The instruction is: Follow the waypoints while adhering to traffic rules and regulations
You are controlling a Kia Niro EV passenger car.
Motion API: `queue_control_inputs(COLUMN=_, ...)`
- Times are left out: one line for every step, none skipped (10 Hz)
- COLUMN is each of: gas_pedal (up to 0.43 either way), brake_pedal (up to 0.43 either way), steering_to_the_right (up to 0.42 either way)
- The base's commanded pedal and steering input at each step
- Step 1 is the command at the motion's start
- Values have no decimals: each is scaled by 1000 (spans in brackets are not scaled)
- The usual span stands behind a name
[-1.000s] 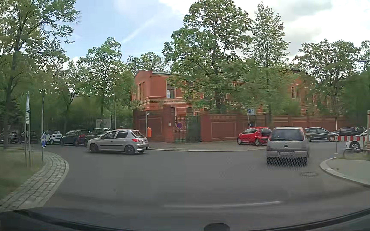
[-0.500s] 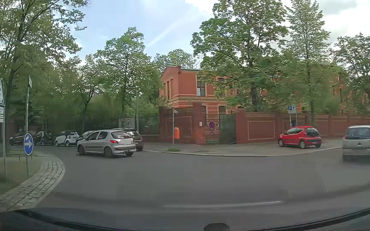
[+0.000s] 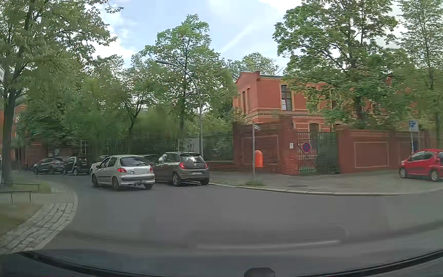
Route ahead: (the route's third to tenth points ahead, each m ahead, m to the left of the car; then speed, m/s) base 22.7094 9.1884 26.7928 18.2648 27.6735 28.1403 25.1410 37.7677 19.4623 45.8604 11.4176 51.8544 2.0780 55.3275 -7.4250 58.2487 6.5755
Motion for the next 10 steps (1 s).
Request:
queue_control_inputs(gas_pedal=268, brake_pedal=18, steering_to_the_right=-192)
queue_control_inputs(gas_pedal=268, brake_pedal=18, steering_to_the_right=-192)
queue_control_inputs(gas_pedal=268, brake_pedal=18, steering_to_the_right=-193)
queue_control_inputs(gas_pedal=268, brake_pedal=18, steering_to_the_right=-193)
queue_control_inputs(gas_pedal=268, brake_pedal=18, steering_to_the_right=-193)
queue_control_inputs(gas_pedal=260, brake_pedal=18, steering_to_the_right=-195)
queue_control_inputs(gas_pedal=260, brake_pedal=18, steering_to_the_right=-199)
queue_control_inputs(gas_pedal=248, brake_pedal=18, steering_to_the_right=-202)
queue_control_inputs(gas_pedal=248, brake_pedal=24, steering_to_the_right=-201)
queue_control_inputs(gas_pedal=248, brake_pedal=18, steering_to_the_right=-201)
